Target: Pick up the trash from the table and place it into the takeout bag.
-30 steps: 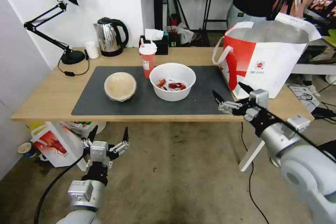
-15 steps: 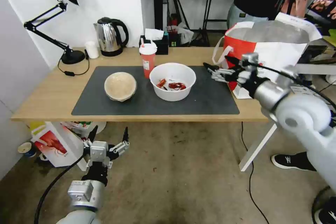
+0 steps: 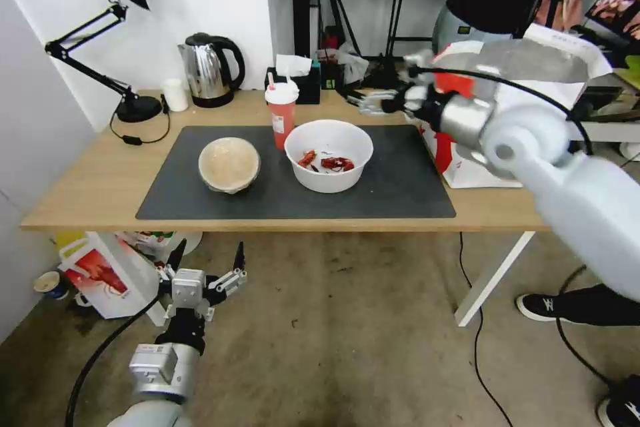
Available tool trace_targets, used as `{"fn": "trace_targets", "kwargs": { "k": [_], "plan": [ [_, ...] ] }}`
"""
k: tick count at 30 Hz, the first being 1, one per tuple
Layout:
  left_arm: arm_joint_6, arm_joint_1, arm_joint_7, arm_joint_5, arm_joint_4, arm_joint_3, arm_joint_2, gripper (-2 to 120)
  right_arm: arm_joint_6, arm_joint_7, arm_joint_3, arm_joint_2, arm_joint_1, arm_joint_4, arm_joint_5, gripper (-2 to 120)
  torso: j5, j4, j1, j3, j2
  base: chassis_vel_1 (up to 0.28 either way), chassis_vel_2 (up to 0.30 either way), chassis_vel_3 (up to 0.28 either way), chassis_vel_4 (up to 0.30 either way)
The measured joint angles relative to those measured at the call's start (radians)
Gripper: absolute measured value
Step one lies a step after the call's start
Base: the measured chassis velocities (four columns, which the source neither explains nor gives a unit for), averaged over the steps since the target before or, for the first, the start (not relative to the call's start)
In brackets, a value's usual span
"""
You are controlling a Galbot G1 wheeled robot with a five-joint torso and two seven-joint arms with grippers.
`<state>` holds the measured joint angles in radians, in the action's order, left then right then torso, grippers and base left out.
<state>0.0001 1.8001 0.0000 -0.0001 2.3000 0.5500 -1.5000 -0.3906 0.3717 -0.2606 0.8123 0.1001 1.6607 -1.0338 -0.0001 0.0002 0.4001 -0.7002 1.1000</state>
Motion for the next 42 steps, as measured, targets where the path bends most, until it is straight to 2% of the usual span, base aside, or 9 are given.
{"fn": "trace_targets", "kwargs": {
  "k": [6,9,11,13,19,23,30,33,42],
  "plan": [
    [0.000,0.000,0.000,0.000,0.000,0.000,0.000,100,0.041,0.164,-0.097,0.064,-0.106,-0.110,0.126,100,-0.0001,-0.0003,0.000,0.000,0.000,0.000,0.000,0.000,0.000],
    [0.000,0.000,0.000,0.000,0.000,0.000,0.000,100,0.105,0.254,-0.139,0.112,-0.164,-0.181,0.289,100,-0.0001,-0.0001,0.000,0.000,0.000,0.000,0.000,0.000,0.000],
    [0.000,0.000,0.000,0.000,0.000,0.000,0.000,100,0.126,0.286,-0.152,0.122,-0.178,-0.197,0.320,100,0.0000,-0.0001,0.000,0.000,0.000,0.000,0.000,0.000,0.000],
    [0.000,0.000,0.000,0.000,0.000,0.000,0.000,100,0.169,0.380,-0.166,0.143,-0.204,-0.230,0.398,100,-0.0001,-0.0002,0.000,0.000,0.000,0.000,0.000,0.000,0.000],
    [0.000,0.000,0.000,0.000,0.000,0.000,0.000,100,0.127,0.642,-0.201,0.195,-0.277,-0.338,0.498,100,0.0000,-0.0003,0.000,0.000,0.000,0.000,0.000,0.000,0.000],
    [0.000,0.000,0.000,0.000,0.000,0.000,0.000,100,0.129,0.705,-0.259,0.229,-0.325,-0.420,0.529,100,-0.0001,-0.0002,0.000,0.000,0.000,0.000,0.000,0.000,0.000],
    [0.000,0.000,0.000,0.000,0.000,0.000,0.000,100,0.132,0.690,-0.340,0.236,-0.358,-0.421,0.575,100,0.0000,0.0001,0.000,0.000,0.000,0.000,0.000,0.000,0.000],
    [0.000,0.000,0.000,0.000,0.000,0.000,0.000,100,0.106,0.657,-0.421,0.200,-0.376,-0.384,0.504,100,0.0003,-0.0007,0.000,0.000,0.000,0.000,0.000,0.000,0.000],
    [0.000,0.000,0.000,0.000,0.000,0.000,0.000,100,0.109,0.657,-0.513,0.185,-0.410,-0.386,0.465,100,0.0001,-0.0002,0.000,0.000,0.000,0.000,0.000,0.000,0.000]
  ]
}}
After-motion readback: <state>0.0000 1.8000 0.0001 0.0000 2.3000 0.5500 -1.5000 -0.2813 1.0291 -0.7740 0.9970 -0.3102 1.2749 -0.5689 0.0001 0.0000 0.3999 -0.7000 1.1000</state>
